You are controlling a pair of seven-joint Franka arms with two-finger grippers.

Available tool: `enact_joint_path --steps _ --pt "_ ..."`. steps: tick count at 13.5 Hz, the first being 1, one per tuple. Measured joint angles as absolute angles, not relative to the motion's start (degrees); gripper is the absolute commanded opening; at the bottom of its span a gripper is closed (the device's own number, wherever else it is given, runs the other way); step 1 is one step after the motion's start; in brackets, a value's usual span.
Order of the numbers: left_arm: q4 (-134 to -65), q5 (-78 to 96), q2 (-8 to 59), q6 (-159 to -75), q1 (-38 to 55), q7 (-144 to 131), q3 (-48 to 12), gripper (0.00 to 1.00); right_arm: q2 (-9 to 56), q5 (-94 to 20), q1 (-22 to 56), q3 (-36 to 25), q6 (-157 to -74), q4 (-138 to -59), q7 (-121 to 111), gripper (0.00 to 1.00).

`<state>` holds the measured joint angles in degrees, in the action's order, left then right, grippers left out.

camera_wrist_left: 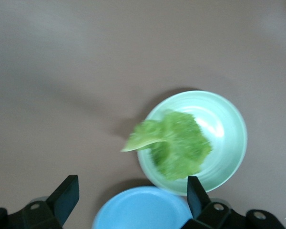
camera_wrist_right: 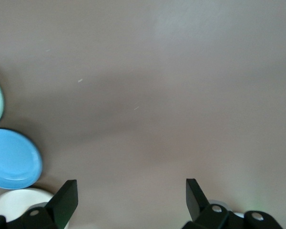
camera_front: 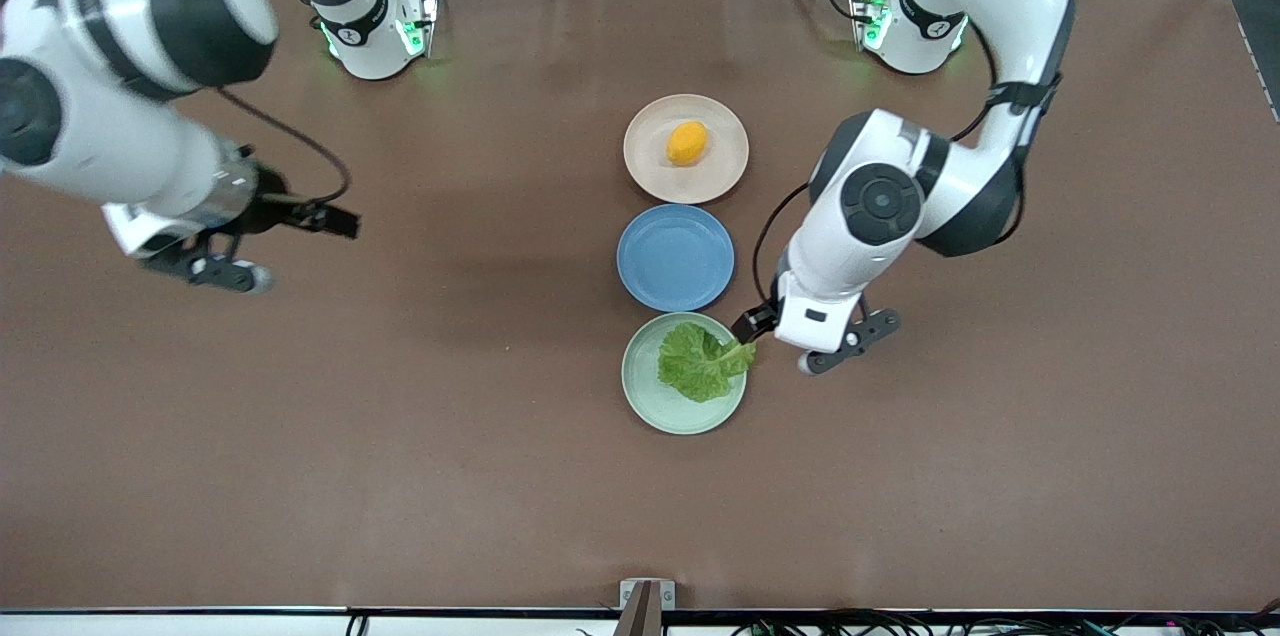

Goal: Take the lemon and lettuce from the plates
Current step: 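Move the left gripper to the lettuce while the right gripper reaches the lemon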

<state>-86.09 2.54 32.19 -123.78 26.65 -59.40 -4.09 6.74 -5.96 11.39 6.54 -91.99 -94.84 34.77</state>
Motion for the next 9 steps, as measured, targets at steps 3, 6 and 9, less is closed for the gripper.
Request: enact_joint_path --steps 3,6,9 --pt "-85.95 2.58 37.91 -134.82 29.27 -67.78 -4.11 1.00 2.63 -6.75 18.23 12.77 -98.64 -101.13 53.91 1.00" --pt "-85.77 2.58 42.30 -141.28 31.36 -71.52 -4.11 1.00 1.82 -6.80 28.88 14.75 -107.93 -107.04 70.75 1.00" --pt "-85.64 2.58 45.28 -141.69 32.46 -71.83 -4.10 1.00 2.45 -6.73 37.34 14.89 -119.64 -113.73 80.88 1.00"
